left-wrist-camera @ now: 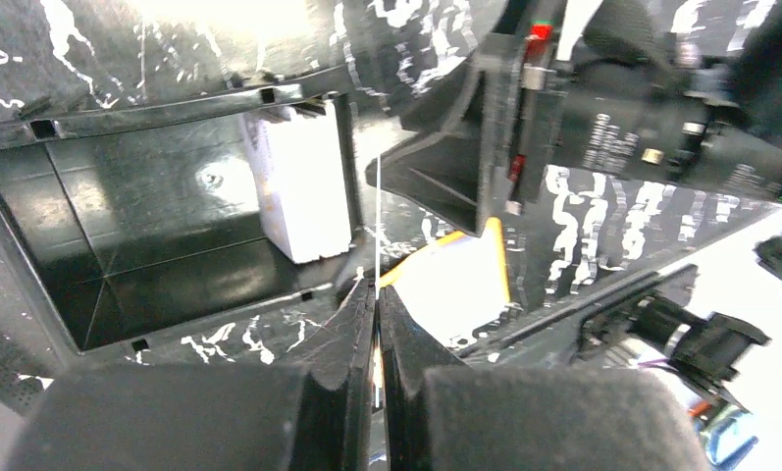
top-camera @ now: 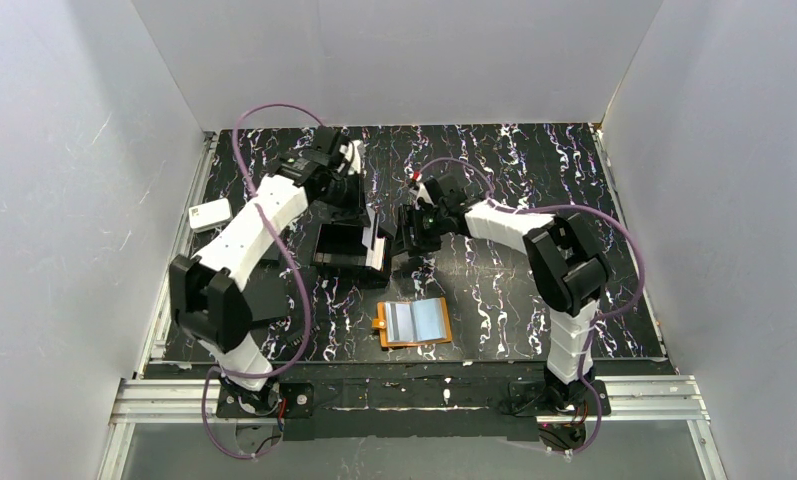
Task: Put the credit cards into the card holder
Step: Pick up the credit card from the storage box.
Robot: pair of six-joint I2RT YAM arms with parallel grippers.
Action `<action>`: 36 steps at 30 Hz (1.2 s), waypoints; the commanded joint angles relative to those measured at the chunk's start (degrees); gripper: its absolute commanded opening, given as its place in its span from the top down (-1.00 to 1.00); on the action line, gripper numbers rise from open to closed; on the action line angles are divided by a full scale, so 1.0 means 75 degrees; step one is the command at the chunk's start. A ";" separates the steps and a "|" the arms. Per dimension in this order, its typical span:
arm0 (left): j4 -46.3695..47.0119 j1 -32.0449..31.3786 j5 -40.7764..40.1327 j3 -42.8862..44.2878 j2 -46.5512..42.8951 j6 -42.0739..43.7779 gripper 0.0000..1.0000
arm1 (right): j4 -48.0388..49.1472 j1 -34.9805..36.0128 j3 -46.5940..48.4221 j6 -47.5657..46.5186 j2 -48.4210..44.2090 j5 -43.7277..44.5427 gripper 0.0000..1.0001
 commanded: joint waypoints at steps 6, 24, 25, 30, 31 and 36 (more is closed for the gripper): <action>0.2403 0.0720 0.2778 -0.1195 -0.2022 -0.0986 1.00 | 0.0055 -0.0327 -0.0300 -0.0673 -0.2516 -0.0950 -0.45; 0.6949 0.1396 0.4616 -0.3842 -0.3753 -0.3731 1.00 | 0.9227 -0.0797 -0.2402 0.6194 -0.3112 -0.2981 -0.10; 0.6969 0.1393 0.4633 -0.3886 -0.3771 -0.3737 1.00 | 0.9263 -0.0787 -0.2406 0.6218 -0.3089 -0.2959 -0.10; 0.7404 0.1392 0.4829 -0.4122 -0.3840 -0.3977 1.00 | 0.8878 -0.0774 -0.2411 0.5982 -0.3044 -0.2925 -0.07; 0.7451 0.1388 0.4831 -0.4174 -0.3865 -0.4008 1.00 | 0.8868 -0.0774 -0.2419 0.5982 -0.3045 -0.2916 -0.06; 0.7590 0.1253 0.4952 -0.4213 -0.3705 -0.4107 1.00 | 0.8996 -0.0591 -0.2341 0.6115 -0.2985 -0.2954 0.11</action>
